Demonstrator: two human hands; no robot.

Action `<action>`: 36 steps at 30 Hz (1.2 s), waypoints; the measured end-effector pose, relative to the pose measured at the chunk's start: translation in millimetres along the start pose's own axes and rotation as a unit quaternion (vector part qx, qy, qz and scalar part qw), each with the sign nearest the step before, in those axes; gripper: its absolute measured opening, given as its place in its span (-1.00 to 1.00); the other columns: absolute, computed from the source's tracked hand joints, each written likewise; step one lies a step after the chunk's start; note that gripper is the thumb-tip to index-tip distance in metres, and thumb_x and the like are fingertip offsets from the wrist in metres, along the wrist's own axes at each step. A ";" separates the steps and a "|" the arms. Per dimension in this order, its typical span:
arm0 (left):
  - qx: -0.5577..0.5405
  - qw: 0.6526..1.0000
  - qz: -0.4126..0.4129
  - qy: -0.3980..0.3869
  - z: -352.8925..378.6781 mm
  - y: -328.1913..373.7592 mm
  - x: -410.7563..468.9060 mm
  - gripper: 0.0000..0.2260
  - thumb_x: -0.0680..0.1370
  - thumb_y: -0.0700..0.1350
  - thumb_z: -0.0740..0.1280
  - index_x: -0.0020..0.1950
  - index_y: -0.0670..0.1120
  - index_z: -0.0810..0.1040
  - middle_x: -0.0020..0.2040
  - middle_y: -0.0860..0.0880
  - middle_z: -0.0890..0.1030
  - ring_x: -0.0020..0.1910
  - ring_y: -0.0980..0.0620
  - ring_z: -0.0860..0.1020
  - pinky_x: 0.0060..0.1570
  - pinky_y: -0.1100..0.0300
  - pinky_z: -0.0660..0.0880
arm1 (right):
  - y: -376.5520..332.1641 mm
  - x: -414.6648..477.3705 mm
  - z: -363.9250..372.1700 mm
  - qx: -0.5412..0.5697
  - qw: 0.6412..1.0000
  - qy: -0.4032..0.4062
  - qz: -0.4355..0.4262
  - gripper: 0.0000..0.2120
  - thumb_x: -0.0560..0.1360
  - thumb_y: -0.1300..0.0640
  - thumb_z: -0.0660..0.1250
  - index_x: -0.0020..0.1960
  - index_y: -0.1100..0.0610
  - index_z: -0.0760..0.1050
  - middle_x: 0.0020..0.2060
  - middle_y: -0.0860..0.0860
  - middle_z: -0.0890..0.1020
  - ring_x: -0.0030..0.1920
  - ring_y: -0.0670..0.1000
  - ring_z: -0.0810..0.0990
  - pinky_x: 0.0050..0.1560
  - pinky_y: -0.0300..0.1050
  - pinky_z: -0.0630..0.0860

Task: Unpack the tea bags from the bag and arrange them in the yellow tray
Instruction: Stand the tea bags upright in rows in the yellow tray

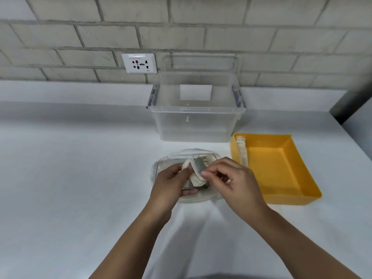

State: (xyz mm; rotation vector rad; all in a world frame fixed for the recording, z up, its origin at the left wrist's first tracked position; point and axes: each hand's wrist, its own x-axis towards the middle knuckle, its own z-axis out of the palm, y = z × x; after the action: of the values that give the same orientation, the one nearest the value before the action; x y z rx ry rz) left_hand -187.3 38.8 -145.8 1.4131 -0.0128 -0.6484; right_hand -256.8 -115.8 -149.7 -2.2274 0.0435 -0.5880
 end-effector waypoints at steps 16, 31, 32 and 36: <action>0.093 0.992 0.041 -0.078 65.4 -5.3 8.6 -0.87 0.62 -0.16 0.32 0.08 -0.11 0.67 -0.20 -0.08 0.71 -0.21 0.06 0.68 -0.18 0.22 0.63 | 27.8 11.2 -77.4 0.040 0.991 -0.029 0.126 -0.95 0.41 0.11 0.50 -0.16 -0.03 0.66 -0.39 -0.04 0.62 -0.36 0.09 0.56 -0.25 -0.02 0.56; 0.090 0.995 0.042 -0.011 64.5 -6.9 31.7 -0.86 0.62 -0.16 0.33 0.05 -0.08 0.68 -0.22 -0.02 0.68 -0.27 0.07 0.62 -0.23 0.23 0.61 | 99.4 18.8 -109.6 0.031 0.954 -0.112 0.278 -0.97 0.53 0.20 0.37 -0.10 0.13 0.56 -0.29 0.12 0.67 -0.27 0.12 0.65 -0.18 -0.01 0.61; 0.090 0.995 0.041 -0.012 65.0 -7.6 32.1 -0.86 0.62 -0.16 0.33 0.06 -0.06 0.69 -0.21 -0.01 0.70 -0.24 0.07 0.63 -0.20 0.22 0.62 | 104.0 21.6 -105.4 0.041 0.948 -0.127 0.289 -0.97 0.53 0.20 0.37 -0.08 0.15 0.56 -0.28 0.15 0.67 -0.27 0.14 0.65 -0.19 -0.03 0.61; 0.084 0.996 0.034 -0.023 66.5 -8.1 32.6 -0.86 0.62 -0.16 0.32 0.08 -0.05 0.68 -0.16 0.01 0.73 -0.19 0.10 0.67 -0.22 0.25 0.62 | 122.9 35.4 -85.2 0.075 0.932 -0.130 0.330 -0.96 0.53 0.22 0.37 -0.09 0.19 0.55 -0.33 0.14 0.66 -0.29 0.14 0.66 -0.17 0.01 0.65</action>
State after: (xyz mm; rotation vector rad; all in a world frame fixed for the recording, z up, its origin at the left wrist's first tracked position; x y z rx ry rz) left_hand -188.9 -35.4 -152.7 1.5517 -0.1539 -0.6348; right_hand -242.0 -266.4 -177.1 -1.9563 0.5683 0.0730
